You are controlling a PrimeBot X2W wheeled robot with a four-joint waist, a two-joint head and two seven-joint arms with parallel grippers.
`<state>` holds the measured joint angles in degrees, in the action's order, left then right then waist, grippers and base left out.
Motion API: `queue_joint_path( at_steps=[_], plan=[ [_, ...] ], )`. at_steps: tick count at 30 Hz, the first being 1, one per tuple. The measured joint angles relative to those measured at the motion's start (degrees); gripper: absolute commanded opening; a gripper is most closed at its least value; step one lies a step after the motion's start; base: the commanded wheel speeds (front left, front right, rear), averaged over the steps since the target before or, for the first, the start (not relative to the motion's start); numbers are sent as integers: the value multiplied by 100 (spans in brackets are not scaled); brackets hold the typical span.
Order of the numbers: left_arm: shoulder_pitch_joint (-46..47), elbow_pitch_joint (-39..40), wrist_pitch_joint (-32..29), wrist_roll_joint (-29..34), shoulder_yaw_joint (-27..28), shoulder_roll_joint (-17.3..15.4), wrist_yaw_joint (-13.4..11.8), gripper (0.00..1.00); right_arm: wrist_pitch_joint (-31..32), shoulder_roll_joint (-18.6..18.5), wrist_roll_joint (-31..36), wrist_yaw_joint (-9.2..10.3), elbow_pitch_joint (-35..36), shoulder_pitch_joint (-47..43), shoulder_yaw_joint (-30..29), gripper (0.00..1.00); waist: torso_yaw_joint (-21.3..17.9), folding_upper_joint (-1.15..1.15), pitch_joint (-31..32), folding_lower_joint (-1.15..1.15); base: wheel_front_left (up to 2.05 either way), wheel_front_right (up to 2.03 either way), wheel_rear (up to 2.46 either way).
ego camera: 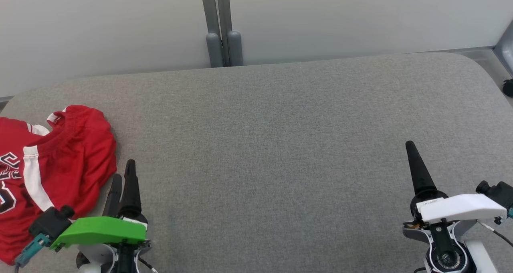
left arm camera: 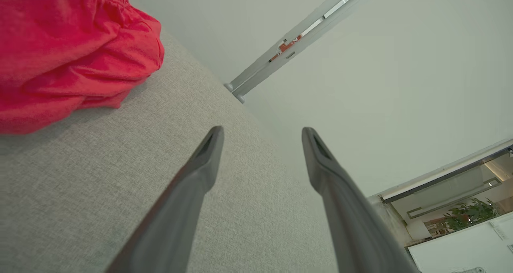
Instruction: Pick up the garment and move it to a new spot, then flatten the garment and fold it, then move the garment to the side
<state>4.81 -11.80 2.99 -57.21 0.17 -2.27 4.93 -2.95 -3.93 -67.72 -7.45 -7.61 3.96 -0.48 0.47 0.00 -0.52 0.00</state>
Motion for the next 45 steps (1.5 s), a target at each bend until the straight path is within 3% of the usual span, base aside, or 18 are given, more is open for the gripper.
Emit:
queue_joint_path(
  at_steps=[5, 14, 30, 45],
  plan=[
    [0, -26, 93, 770, -169, -1, -193, 100, -87, -23, 615, -1, 99, 0, 35, 100, 6, 0, -3, 0, 0, 0, 0],
    [-1, -74, 252, 1580, -381, -5, -443, 100, -257, -96, 1600, -1, 134, 1, 177, 100, 13, 0, -8, 0, 0, 0, 0],
    [54, -99, 521, 2642, -549, -13, -566, 100, -509, -112, 3296, -1, 10, 3, 131, 100, 42, 0, -17, 0, 0, 0, 0],
    [62, -12, 721, 3372, -681, -19, -646, 100, -728, -87, 4354, -1, 25, 16, 77, 100, 73, 0, -14, 0, 0, 0, 0]
  ],
)
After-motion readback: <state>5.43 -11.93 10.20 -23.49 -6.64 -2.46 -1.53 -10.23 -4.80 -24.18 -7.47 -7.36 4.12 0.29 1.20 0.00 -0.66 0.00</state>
